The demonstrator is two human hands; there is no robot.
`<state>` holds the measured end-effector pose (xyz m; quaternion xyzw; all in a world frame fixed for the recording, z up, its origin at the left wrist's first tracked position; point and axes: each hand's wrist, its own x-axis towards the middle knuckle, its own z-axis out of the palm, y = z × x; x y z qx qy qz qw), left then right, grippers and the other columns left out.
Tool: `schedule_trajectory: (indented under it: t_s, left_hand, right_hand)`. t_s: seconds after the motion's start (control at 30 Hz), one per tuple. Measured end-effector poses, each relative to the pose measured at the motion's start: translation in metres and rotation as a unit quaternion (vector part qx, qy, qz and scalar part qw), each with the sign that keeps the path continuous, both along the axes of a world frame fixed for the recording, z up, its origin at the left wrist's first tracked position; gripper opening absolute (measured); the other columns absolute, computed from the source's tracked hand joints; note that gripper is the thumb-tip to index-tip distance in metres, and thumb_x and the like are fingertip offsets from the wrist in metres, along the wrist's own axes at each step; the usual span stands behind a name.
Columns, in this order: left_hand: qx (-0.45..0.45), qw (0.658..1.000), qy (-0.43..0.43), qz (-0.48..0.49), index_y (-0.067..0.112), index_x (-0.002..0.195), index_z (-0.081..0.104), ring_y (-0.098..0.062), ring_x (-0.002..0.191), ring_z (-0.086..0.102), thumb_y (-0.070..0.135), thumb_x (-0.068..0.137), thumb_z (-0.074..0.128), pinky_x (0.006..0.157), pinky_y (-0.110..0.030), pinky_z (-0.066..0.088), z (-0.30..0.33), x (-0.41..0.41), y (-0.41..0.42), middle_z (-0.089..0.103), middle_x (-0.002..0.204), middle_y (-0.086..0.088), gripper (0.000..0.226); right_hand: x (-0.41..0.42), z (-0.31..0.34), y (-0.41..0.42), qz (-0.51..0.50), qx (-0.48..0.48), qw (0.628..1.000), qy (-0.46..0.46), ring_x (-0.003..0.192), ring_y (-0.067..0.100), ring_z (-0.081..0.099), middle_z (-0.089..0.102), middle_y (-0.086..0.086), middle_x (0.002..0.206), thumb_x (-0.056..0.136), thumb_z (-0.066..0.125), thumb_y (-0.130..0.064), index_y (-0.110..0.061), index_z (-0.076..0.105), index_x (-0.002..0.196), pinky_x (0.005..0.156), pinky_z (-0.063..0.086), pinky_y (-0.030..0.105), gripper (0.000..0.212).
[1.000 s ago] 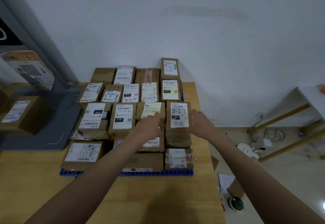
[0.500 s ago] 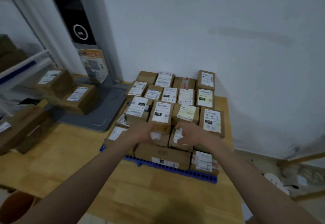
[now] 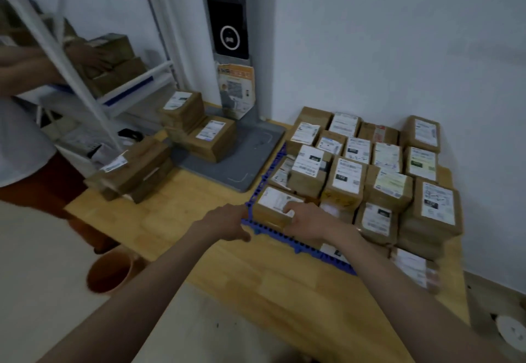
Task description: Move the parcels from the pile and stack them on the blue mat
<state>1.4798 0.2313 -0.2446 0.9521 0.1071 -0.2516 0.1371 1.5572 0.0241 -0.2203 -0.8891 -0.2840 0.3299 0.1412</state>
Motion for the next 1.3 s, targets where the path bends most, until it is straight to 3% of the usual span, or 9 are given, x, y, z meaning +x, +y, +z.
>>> schedule_trajectory:
  t_s: [0.17, 0.47, 0.67, 0.83, 1.03, 1.3]
  left_hand:
    - [0.008, 1.0, 0.006, 0.02, 0.028, 0.131, 0.045, -0.021, 0.1, 0.059, 0.05, 0.079, 0.073, 0.082, -0.036, 0.051, -0.012, -0.039, 0.06, 0.058, 0.121, 0.0, 0.063]
    - [0.001, 0.998, 0.0, 0.062, 0.03, 0.131, 0.045, -0.019, 0.102, 0.059, 0.05, 0.079, 0.073, 0.083, -0.035, 0.052, -0.018, -0.065, 0.132, 0.058, 0.124, 0.001, 0.063]
    - [-0.002, 0.997, 0.0, 0.082, 0.03, 0.131, 0.045, -0.019, 0.103, 0.059, 0.05, 0.079, 0.072, 0.085, -0.036, 0.053, -0.02, -0.044, 0.167, 0.058, 0.125, 0.001, 0.062]
    - [-0.001, 0.997, 0.009, 0.08, 0.03, 0.131, 0.045, -0.017, 0.099, 0.059, 0.05, 0.081, 0.071, 0.075, -0.031, 0.049, -0.023, -0.013, 0.197, 0.059, 0.122, 0.002, 0.061]
    - [0.008, 0.997, 0.003, 0.081, 0.03, 0.13, 0.046, -0.019, 0.098, 0.06, 0.052, 0.082, 0.068, 0.079, -0.036, 0.053, -0.02, 0.028, 0.245, 0.058, 0.123, 0.001, 0.057]
    - [-0.012, 0.996, 0.006, 0.084, 0.03, 0.125, 0.048, -0.01, 0.082, 0.059, 0.053, 0.082, 0.068, 0.075, -0.033, 0.055, -0.036, 0.07, 0.28, 0.06, 0.118, 0.004, 0.053]
  right_hand:
    - [-0.038, -0.012, 0.064, 0.028, -0.001, 1.0, -0.003, 0.11, 0.022, 0.056, 0.053, 0.005, 0.131, 0.087, 0.067, -0.032, -0.023, 0.039, 0.143, 0.087, 0.05, 0.036, 0.063]
    - [-0.065, -0.018, 0.147, 0.045, -0.03, 0.999, 0.007, 0.101, 0.021, 0.059, 0.052, 0.004, 0.126, 0.085, 0.069, -0.033, -0.026, 0.039, 0.14, 0.087, 0.053, 0.04, 0.063]
    - [-0.036, -0.02, 0.19, 0.05, -0.019, 0.999, 0.005, 0.103, 0.022, 0.059, 0.052, 0.005, 0.127, 0.084, 0.068, -0.034, -0.026, 0.041, 0.138, 0.089, 0.052, 0.039, 0.061]
    - [0.007, -0.033, 0.226, 0.045, -0.002, 0.999, 0.014, 0.103, 0.022, 0.059, 0.053, 0.007, 0.126, 0.084, 0.069, -0.035, -0.025, 0.042, 0.138, 0.09, 0.052, 0.04, 0.061]
    - [0.054, -0.047, 0.263, 0.025, 0.017, 0.999, 0.032, 0.102, 0.017, 0.057, 0.058, 0.0, 0.117, 0.086, 0.065, -0.039, -0.029, 0.042, 0.137, 0.091, 0.051, 0.04, 0.057]
    - [0.093, -0.063, 0.287, 0.006, 0.012, 0.999, 0.048, 0.109, 0.017, 0.055, 0.06, -0.002, 0.114, 0.085, 0.064, -0.038, -0.027, 0.044, 0.137, 0.097, 0.047, 0.041, 0.057]
